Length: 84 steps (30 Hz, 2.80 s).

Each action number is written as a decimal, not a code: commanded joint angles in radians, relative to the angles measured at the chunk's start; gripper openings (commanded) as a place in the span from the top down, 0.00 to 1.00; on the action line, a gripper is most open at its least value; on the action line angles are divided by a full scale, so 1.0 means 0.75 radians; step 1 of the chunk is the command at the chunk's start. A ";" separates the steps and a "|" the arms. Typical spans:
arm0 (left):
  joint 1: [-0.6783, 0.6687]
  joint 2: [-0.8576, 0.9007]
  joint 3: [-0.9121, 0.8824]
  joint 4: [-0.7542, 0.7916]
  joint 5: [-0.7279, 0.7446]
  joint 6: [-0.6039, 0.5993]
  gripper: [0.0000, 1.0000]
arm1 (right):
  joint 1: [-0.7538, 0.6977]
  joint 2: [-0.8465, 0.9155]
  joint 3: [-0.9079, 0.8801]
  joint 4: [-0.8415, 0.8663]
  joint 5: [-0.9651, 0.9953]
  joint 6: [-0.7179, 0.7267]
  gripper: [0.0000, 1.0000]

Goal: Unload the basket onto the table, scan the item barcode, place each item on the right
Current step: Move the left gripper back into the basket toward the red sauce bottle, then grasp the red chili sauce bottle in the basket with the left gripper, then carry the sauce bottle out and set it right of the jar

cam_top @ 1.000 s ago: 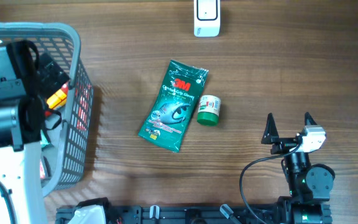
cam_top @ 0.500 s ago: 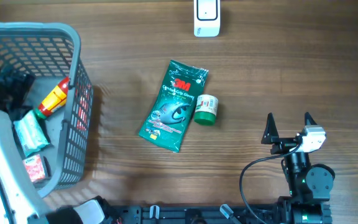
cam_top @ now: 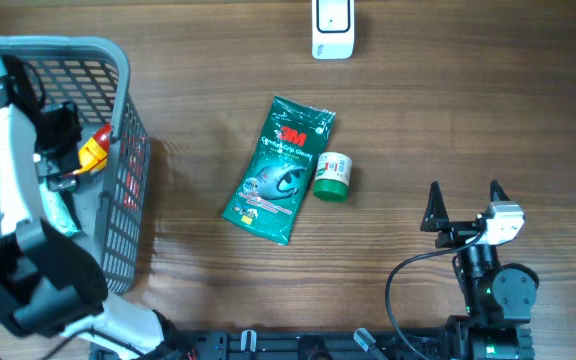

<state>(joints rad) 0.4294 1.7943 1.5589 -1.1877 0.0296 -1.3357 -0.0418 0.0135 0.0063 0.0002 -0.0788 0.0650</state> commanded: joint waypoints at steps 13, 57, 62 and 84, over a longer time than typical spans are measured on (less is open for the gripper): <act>-0.028 0.290 0.016 0.138 0.048 -0.394 0.00 | -0.001 -0.008 -0.002 0.006 -0.016 -0.016 0.00; -0.174 -0.600 0.014 0.012 -0.365 0.048 0.47 | -0.001 -0.008 -0.002 0.006 -0.016 -0.017 0.00; -0.330 -0.857 0.014 0.191 -0.312 0.269 0.47 | -0.001 -0.008 -0.002 0.006 -0.017 -0.017 0.00; -1.570 -0.157 0.014 0.738 -0.158 0.725 0.45 | -0.001 -0.008 -0.002 0.007 -0.016 -0.016 0.01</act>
<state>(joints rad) -0.7097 1.5864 1.5627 -0.6785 -0.1478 -0.8398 -0.0418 0.0135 0.0063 0.0006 -0.0788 0.0650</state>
